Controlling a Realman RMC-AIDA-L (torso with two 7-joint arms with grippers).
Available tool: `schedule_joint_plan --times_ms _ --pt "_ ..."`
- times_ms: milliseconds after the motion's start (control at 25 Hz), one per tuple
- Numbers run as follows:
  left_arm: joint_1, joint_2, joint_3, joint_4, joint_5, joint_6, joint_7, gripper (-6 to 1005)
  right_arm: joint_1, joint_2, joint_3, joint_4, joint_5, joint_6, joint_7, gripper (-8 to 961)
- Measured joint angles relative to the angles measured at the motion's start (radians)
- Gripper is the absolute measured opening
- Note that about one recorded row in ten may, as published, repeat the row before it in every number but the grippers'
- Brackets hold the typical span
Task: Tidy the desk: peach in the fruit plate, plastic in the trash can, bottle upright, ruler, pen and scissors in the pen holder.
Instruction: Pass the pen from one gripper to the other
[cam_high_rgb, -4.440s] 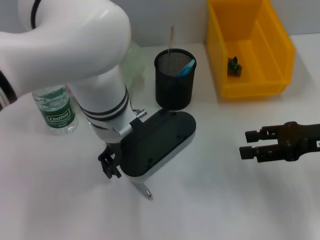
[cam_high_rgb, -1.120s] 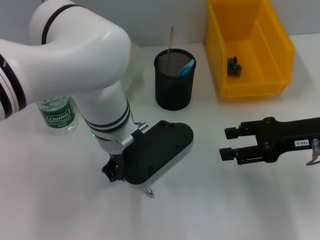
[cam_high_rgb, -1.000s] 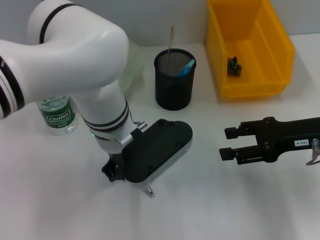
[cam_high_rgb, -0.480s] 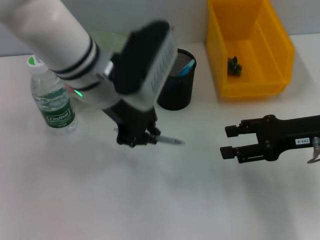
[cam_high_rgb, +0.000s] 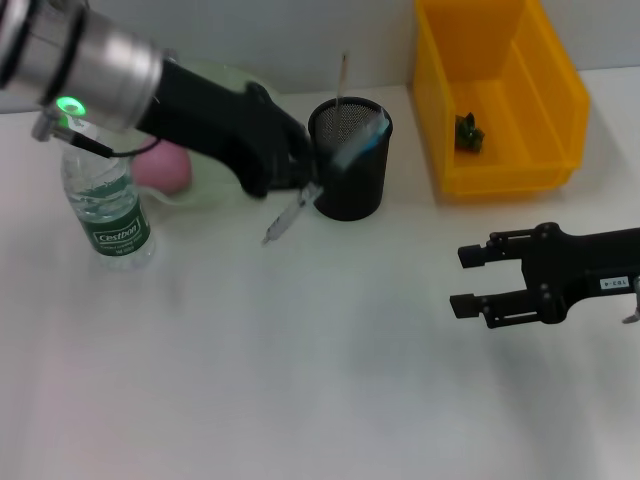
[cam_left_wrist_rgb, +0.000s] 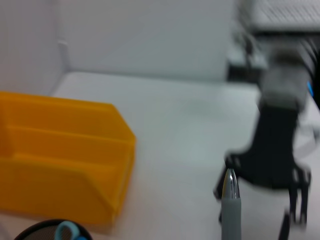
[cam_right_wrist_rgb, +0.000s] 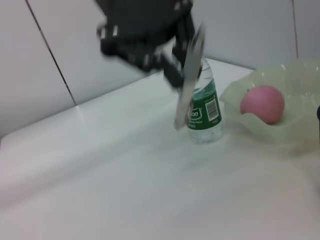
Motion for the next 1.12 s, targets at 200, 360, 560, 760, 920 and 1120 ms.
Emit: schedule_joint_plan --times_ms 200,360,560,760,920,1120 --pt "0.011 0.003 -0.095 -0.013 -0.058 0.009 -0.272 157 0.000 0.034 0.005 -0.023 0.000 0.054 -0.157 731" --pt "0.006 0.016 -0.111 -0.043 -0.074 0.007 -0.449 161 0.000 0.061 0.001 -0.062 0.002 0.093 -0.274 729" --pt "-0.017 0.036 -0.113 -0.086 -0.079 0.019 -0.604 167 0.000 0.067 -0.001 -0.084 0.062 0.093 -0.452 727" --pt "-0.045 0.063 -0.116 -0.104 -0.082 0.027 -0.805 172 -0.007 0.071 -0.002 -0.056 0.166 0.099 -0.708 727" --pt "-0.052 0.065 -0.141 -0.122 -0.087 0.032 -0.922 176 -0.012 0.072 -0.002 0.014 0.284 0.093 -0.962 727" --pt "-0.053 0.070 -0.154 -0.179 -0.131 0.035 -0.971 182 -0.011 0.065 -0.003 0.121 0.405 0.041 -1.239 727"
